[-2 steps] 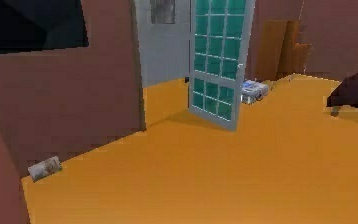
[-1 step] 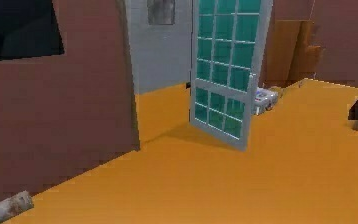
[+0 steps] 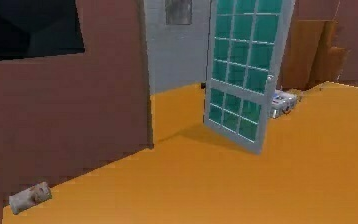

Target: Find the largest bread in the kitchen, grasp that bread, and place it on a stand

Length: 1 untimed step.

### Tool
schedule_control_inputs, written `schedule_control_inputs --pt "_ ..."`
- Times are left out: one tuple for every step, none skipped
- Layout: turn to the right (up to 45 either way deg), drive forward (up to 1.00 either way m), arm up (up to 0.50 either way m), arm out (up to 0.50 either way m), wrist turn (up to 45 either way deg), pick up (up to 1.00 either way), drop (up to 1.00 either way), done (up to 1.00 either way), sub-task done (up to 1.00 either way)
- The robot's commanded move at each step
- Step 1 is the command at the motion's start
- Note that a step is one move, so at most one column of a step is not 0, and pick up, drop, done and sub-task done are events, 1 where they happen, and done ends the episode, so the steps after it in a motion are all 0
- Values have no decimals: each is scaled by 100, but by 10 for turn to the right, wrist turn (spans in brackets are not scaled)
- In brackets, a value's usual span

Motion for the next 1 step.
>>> schedule_control_inputs --pt "0 100 0 0 0 0 0 0 0"
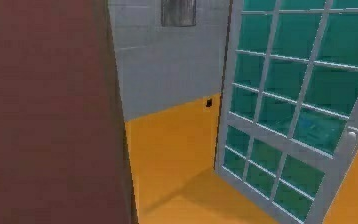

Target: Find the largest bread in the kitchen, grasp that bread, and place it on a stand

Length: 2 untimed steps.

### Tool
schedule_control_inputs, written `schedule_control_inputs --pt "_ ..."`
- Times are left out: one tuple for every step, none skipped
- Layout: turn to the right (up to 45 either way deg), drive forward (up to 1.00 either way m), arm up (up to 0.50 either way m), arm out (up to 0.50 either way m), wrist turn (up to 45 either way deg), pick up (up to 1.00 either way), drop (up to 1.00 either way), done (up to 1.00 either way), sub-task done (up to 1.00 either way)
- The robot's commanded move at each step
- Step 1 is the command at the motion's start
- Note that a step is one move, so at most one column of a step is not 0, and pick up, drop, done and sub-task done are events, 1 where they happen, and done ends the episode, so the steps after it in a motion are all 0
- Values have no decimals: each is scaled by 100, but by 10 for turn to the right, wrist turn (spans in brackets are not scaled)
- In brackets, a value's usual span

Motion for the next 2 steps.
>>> schedule_control_inputs --pt "0 100 0 0 0 0 0 0 0" --pt "-390 0 0 0 0 0 0 0 0"
